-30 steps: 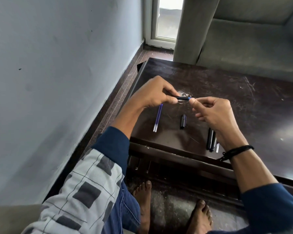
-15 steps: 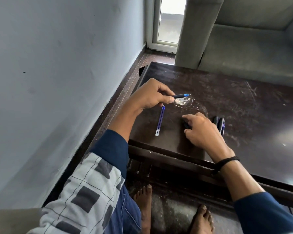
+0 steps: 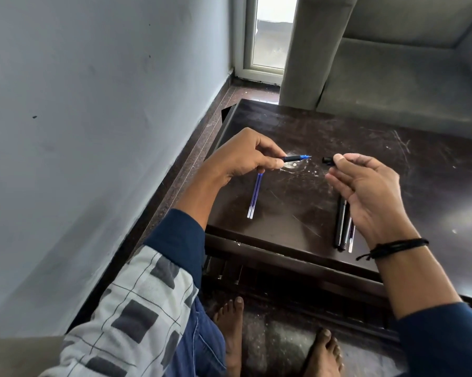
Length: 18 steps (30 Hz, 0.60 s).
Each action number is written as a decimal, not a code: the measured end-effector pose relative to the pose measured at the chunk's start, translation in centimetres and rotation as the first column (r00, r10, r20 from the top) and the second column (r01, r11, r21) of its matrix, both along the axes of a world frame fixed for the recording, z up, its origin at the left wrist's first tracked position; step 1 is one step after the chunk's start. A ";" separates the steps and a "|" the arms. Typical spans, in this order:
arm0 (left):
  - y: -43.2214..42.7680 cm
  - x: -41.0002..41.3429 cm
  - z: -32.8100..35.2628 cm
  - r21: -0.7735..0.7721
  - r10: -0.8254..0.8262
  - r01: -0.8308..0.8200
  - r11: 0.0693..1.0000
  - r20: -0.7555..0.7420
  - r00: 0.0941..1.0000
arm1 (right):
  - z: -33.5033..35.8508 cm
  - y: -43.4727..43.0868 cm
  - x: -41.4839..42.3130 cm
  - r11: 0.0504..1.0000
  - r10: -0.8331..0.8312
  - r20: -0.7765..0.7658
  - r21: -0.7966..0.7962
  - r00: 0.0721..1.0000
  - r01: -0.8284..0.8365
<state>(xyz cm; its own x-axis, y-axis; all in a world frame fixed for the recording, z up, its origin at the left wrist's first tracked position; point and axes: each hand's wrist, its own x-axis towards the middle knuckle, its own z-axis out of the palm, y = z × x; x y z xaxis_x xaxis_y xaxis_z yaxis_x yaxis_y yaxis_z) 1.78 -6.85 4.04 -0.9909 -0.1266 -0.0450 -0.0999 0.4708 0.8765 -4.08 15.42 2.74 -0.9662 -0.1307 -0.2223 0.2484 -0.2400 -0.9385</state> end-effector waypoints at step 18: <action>1.9 -0.8 -1.0 -0.031 -0.050 0.050 0.998 0.003 0.999 | -1.2 -1.5 1.3 0.988 0.125 -0.040 0.093 0.991 -0.120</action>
